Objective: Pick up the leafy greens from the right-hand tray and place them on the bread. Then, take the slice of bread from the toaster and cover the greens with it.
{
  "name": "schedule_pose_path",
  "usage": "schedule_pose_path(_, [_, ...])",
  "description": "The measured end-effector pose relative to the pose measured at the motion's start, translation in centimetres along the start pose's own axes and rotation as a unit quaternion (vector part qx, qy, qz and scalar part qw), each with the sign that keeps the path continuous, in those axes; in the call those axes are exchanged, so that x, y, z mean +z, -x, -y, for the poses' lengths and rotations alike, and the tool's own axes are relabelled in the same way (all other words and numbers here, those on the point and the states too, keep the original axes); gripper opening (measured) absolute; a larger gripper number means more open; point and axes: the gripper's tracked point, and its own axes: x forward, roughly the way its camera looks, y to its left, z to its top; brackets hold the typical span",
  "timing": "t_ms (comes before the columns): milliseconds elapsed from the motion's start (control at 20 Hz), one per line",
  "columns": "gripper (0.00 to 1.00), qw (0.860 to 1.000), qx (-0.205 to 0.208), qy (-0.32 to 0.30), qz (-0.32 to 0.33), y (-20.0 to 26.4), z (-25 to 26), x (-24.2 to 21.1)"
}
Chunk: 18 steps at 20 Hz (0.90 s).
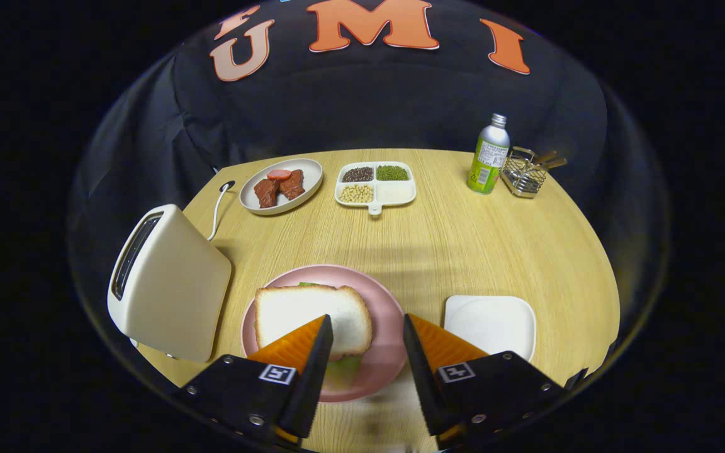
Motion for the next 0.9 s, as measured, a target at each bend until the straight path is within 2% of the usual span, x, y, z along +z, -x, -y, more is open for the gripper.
schedule_pose_path(100, [0.85,1.0,-0.008,0.0,0.016,0.9,0.9,1.1])
schedule_pose_path(250, [0.96,0.999,-0.021,-0.009,0.047,2.5,2.2,3.2])
schedule_pose_path(400, [0.97,0.995,-0.037,-0.021,0.087,4.5,3.5,5.8])
schedule_pose_path(650, [0.97,0.984,-0.07,-0.006,0.162,9.0,5.4,10.7])
schedule_pose_path(900, [0.97,0.972,-0.086,-0.015,0.218,13.3,6.4,13.4])
